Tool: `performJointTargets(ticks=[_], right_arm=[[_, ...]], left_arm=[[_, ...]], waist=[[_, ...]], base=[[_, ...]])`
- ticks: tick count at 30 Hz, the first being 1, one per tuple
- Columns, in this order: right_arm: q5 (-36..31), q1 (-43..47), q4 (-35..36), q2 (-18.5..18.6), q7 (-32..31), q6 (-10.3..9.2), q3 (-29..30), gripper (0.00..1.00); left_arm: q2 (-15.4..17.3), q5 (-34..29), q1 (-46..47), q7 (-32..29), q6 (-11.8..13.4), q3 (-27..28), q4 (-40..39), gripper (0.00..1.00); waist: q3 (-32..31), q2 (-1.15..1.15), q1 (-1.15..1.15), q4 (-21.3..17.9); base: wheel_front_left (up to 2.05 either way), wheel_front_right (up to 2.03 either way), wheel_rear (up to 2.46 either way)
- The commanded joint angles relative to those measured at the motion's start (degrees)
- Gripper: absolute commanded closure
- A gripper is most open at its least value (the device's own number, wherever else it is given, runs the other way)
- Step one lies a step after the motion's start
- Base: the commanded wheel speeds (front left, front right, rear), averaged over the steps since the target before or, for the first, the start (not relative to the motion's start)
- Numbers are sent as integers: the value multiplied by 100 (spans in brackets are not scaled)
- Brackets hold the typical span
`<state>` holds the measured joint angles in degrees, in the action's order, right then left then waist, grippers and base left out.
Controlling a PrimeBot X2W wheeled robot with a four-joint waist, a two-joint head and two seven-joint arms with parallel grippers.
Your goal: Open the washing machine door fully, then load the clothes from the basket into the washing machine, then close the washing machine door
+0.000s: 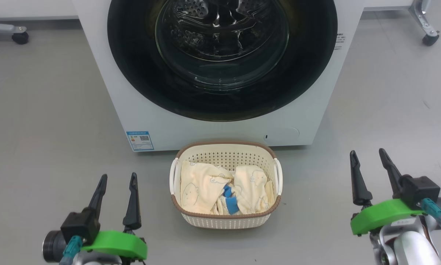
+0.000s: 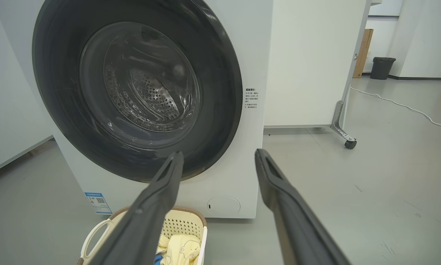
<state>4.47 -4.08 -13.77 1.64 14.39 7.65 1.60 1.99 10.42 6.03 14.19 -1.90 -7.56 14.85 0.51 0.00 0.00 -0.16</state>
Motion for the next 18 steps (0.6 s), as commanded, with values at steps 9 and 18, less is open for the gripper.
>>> performJointTargets(ticks=[9,18], right_arm=[[31,-349,131,123,61,-16,-115,0],[36,-351,113,123,61,-16,-122,0]], left_arm=[[88,26,313,81,20,192,-139,0],[88,33,313,81,-12,196,-119,0]], waist=[[1,0,0,15],[4,0,0,26]], base=[[0,0,0],[0,0,0]])
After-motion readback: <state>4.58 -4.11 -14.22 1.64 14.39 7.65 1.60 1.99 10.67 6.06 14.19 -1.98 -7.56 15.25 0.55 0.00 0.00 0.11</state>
